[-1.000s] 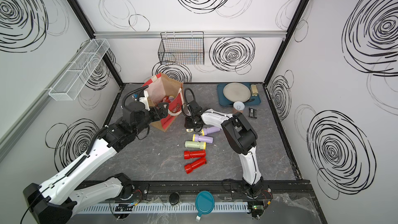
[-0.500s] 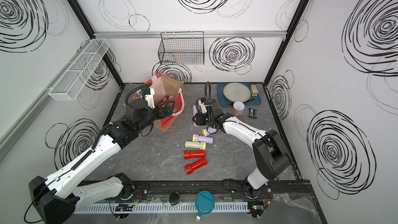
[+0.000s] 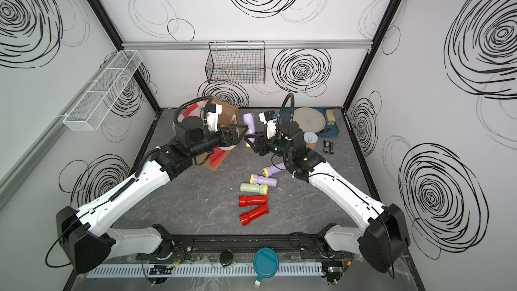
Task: Put the flashlights into the tote bags
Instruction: Pick up the flashlight from the center of the board.
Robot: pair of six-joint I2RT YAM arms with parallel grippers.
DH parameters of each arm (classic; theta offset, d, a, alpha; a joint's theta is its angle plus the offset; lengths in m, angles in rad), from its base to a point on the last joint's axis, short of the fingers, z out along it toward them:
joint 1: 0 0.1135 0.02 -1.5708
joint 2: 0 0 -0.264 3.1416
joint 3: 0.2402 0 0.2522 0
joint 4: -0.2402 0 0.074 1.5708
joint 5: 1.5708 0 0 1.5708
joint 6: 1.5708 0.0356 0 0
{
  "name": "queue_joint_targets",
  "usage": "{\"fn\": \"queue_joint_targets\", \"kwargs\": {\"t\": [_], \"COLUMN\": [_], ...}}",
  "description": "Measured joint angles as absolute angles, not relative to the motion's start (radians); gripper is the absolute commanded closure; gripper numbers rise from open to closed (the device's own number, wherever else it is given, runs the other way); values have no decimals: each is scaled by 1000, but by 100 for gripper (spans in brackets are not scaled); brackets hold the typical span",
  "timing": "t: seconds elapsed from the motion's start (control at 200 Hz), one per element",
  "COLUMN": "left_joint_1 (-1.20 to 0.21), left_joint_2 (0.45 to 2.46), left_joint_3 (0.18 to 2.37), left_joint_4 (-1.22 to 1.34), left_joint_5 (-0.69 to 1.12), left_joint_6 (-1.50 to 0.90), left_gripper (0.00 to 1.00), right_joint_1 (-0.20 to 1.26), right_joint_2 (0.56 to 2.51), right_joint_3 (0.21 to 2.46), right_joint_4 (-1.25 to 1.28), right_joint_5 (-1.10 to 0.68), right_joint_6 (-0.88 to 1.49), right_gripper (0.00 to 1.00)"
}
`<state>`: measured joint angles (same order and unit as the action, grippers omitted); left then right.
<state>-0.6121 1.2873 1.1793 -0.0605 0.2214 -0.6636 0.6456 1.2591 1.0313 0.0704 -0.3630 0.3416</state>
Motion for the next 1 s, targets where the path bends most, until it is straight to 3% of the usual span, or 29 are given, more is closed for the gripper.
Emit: {"fn": "queue_joint_targets", "kwargs": {"t": [0.29, 0.701, 0.931, 0.966, 1.001], "left_joint_1": [-630, -635, -631, -631, -628], "left_joint_2": [1332, 1352, 1352, 1352, 1352], "left_joint_3": [1190, 1196, 1197, 1197, 1198], "left_joint_4": [-6, 46, 48, 48, 48], "left_joint_5": [251, 225, 228, 228, 228], "left_joint_6": [-690, -728, -730, -730, -730], "left_gripper": [14, 64, 80, 81, 82], "right_joint_1": [682, 704, 714, 716, 718], "right_joint_2": [1261, 1266, 1266, 1266, 1266], "right_joint_3": [1041, 1079, 1097, 1102, 1105], "right_joint_4": [60, 49, 21, 11, 6], "right_joint_5": [-366, -360, -335, -331, -325], "right_joint_6": [304, 261, 239, 236, 234], "right_gripper": [100, 100, 100, 94, 80]}}
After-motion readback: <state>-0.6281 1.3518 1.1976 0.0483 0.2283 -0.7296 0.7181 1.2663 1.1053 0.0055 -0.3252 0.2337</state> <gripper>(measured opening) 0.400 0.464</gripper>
